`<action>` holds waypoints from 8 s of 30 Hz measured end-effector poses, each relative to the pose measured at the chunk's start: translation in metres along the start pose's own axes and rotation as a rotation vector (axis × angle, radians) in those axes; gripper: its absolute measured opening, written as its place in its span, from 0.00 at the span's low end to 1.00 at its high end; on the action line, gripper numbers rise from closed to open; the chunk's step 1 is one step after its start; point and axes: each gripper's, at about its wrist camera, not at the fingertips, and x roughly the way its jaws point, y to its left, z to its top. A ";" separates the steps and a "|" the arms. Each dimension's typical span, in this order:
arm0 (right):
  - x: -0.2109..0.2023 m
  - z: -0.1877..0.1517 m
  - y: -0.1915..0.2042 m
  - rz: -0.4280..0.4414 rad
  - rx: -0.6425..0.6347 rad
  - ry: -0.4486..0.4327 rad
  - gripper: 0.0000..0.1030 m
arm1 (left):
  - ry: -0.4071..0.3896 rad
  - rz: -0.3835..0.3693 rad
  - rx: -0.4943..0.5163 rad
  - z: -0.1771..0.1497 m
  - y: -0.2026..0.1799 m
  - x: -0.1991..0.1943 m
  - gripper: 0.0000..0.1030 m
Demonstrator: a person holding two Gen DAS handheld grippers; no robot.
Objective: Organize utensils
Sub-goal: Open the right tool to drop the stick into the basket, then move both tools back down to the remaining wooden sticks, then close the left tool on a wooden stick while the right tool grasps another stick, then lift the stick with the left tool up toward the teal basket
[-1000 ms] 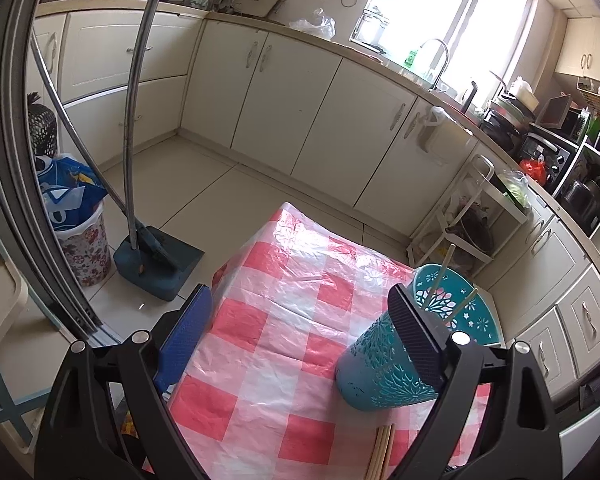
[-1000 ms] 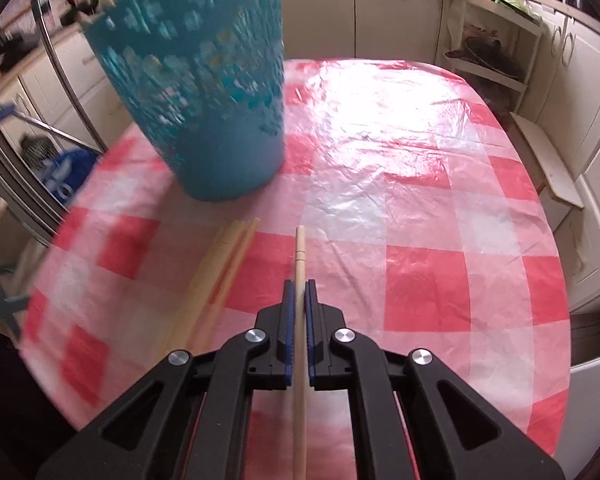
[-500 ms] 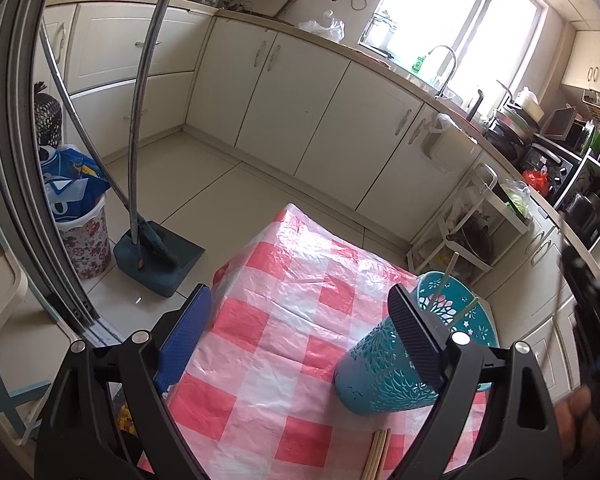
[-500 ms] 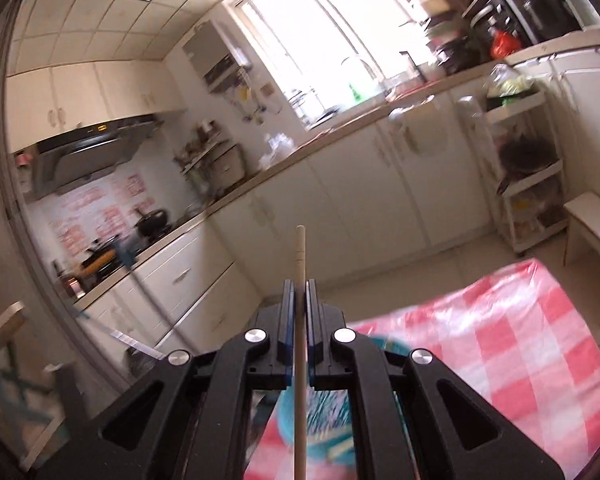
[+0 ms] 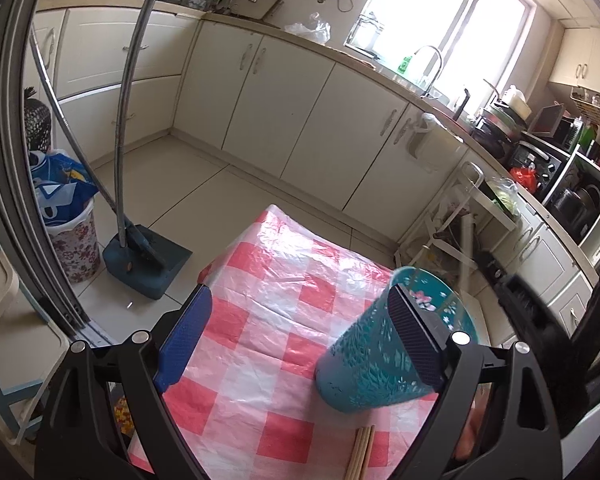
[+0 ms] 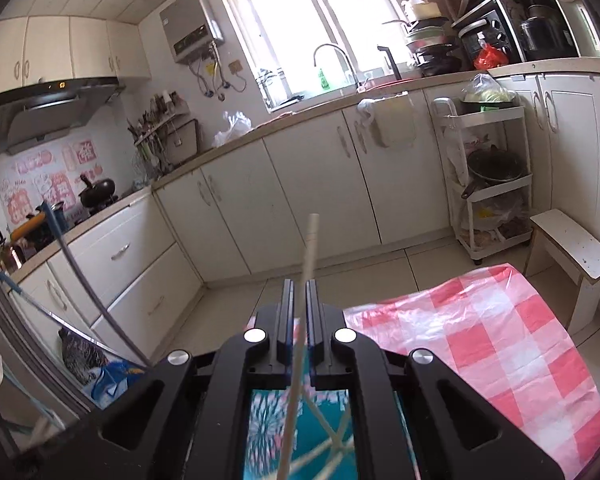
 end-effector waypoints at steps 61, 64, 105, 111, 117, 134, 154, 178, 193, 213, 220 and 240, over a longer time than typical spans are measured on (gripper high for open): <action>-0.056 -0.164 -0.088 -0.170 0.059 0.405 0.32 | 0.034 -0.028 0.067 -0.014 -0.021 -0.003 0.85; -0.056 -0.165 -0.088 -0.169 0.061 0.407 0.32 | 0.034 -0.031 0.071 -0.014 -0.020 -0.003 0.85; -0.051 -0.172 -0.068 -0.196 -0.212 0.506 0.09 | 0.494 -0.055 0.578 -0.147 -0.049 0.071 0.86; -0.059 -0.169 -0.081 -0.173 -0.188 0.500 0.09 | 0.515 -0.061 0.575 -0.158 -0.055 0.080 0.86; -0.061 -0.168 -0.085 -0.155 -0.184 0.501 0.09 | 0.521 -0.044 0.597 -0.166 -0.062 0.086 0.86; -0.062 -0.167 -0.089 -0.150 -0.174 0.500 0.09 | 0.524 0.026 0.642 -0.176 -0.065 0.095 0.86; -0.046 -0.163 -0.075 -0.182 -0.236 0.524 0.10 | 0.490 -0.099 0.644 -0.181 -0.083 0.090 0.12; -0.036 -0.163 -0.076 -0.153 -0.263 0.502 0.06 | 0.432 -0.117 0.666 -0.174 -0.096 0.082 0.05; -0.033 -0.167 -0.061 -0.214 -0.365 0.510 0.06 | 0.376 -0.182 0.640 -0.159 -0.109 0.050 0.05; -0.035 -0.162 -0.077 -0.142 -0.259 0.507 0.06 | 0.342 -0.230 0.602 -0.142 -0.108 0.034 0.04; -0.035 -0.162 -0.078 -0.139 -0.253 0.506 0.06 | 0.313 -0.263 0.593 -0.137 -0.110 0.025 0.04; -0.035 -0.162 -0.078 -0.137 -0.252 0.507 0.06 | 0.289 -0.292 0.589 -0.134 -0.115 0.018 0.04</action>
